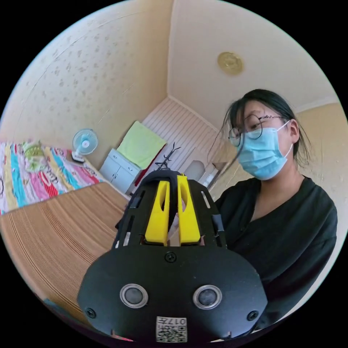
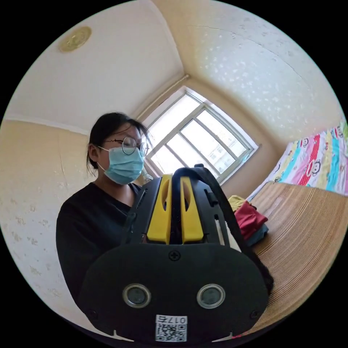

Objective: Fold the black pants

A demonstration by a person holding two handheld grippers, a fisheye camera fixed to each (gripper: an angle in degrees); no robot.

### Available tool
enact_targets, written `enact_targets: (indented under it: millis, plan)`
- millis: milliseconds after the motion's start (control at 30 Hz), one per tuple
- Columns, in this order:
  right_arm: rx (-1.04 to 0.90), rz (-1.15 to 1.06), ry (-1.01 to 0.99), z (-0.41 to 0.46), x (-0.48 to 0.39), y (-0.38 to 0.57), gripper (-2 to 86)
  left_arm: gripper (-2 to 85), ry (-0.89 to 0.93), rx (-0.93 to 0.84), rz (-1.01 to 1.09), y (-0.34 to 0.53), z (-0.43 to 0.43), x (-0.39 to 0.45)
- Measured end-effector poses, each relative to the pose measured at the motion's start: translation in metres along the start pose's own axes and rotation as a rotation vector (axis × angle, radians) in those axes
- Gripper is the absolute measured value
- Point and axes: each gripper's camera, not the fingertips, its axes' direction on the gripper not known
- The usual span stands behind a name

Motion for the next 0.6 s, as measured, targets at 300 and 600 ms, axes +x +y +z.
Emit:
enact_targets:
  millis: [300,600]
  plan:
    - [-0.041,0.311,0.408,-0.032,0.133,-0.056,1.2,3.9,-0.225,-0.119,-0.391,-0.039,0.026,-0.150]
    - [-0.159,0.671,0.577,-0.019,0.284,0.043,2.3,4.0,-0.432,-0.385,-0.624,0.097,0.058,-0.279]
